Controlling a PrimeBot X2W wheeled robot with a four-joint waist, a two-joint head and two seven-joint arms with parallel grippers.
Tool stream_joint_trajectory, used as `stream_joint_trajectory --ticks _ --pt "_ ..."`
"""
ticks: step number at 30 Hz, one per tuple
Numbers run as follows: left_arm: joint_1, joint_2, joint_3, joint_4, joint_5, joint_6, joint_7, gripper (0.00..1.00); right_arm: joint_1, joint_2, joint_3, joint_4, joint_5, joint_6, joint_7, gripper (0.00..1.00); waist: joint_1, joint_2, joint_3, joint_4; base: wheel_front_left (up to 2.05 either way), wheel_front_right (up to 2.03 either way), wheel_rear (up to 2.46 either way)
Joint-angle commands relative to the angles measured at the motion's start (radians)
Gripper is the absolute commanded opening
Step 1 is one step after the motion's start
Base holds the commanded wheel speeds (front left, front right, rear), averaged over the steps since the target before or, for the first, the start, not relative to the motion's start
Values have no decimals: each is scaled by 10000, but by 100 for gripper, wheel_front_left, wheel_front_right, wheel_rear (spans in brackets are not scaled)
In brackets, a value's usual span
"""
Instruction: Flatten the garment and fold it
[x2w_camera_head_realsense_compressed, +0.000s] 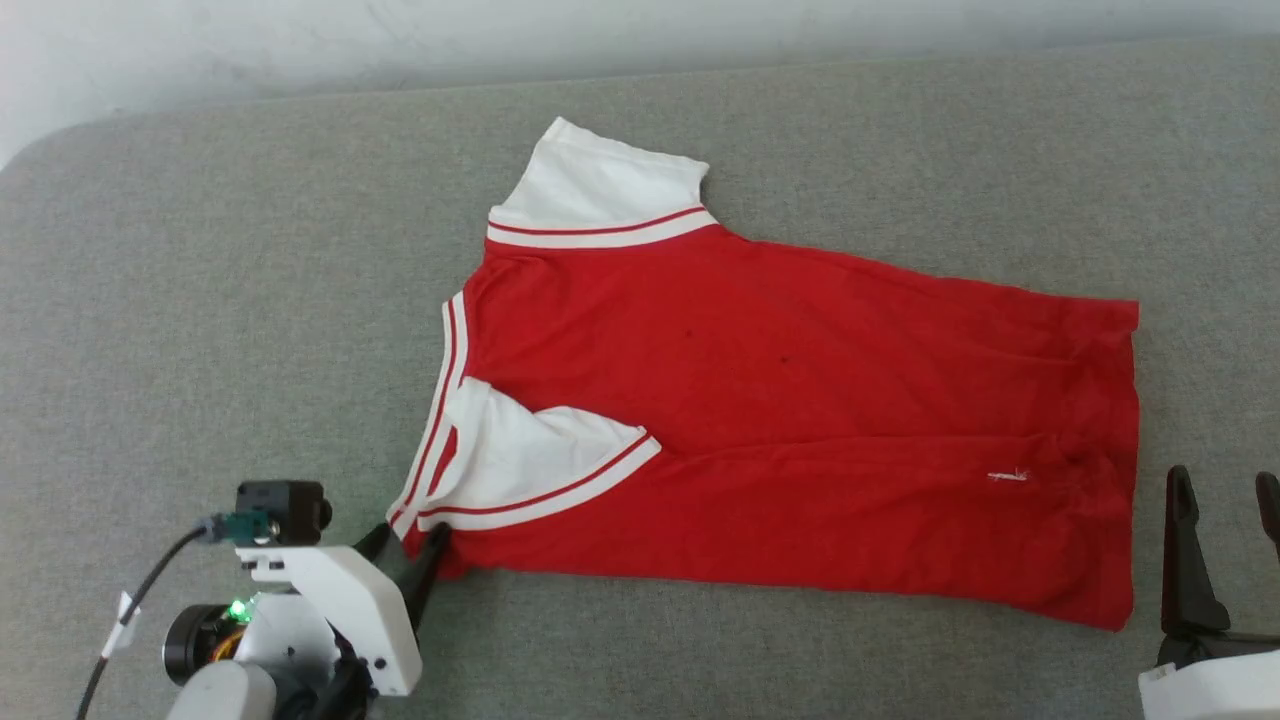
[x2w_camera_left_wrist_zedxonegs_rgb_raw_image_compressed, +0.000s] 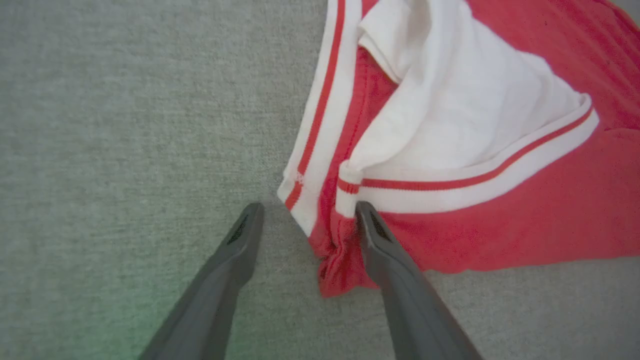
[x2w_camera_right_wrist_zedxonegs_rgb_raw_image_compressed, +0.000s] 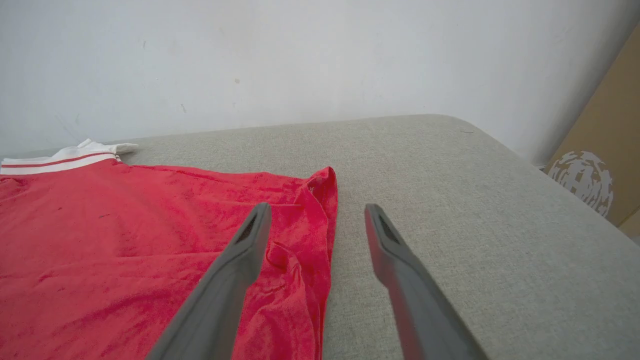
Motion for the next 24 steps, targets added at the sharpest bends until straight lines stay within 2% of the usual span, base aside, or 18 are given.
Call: stream_joint_trajectory --ticks 1,2,5,8,17,20,24 --pt "276 -99 -250 618 -95 195 649 32 -169 29 23 7 18 -9 -31 100 2 -1 89 -63 0 0 0" --pt "259 -97 -219 575 -171 222 760 0 -192 29 49 5 0 -9 -22 100 2 -1 121 -78 0 0 0" --pt "269 -84 -97 329 -321 261 788 0 -295 29 181 -78 -210 -9 150 100 2 -1 194 -96 0 0 0" --pt "372 -45 21 51 -376 293 641 0 -376 29 413 -155 -336 -9 760 100 2 -1 250 -100 0 0 0" --pt "717 -10 -11 -898 -331 318 356 0 -209 30 104 -388 743 -9 5075 100 2 -1 493 141 0 0 0" --pt "699 -50 -93 -1072 -319 317 342 0 -121 30 -231 -468 931 -9 5910 100 2 -1 577 246 0 0 0" --pt "638 -75 -153 -1146 -321 318 329 0 -61 30 -450 -288 1281 -9 6460 100 2 -1 645 324 0 0 0"
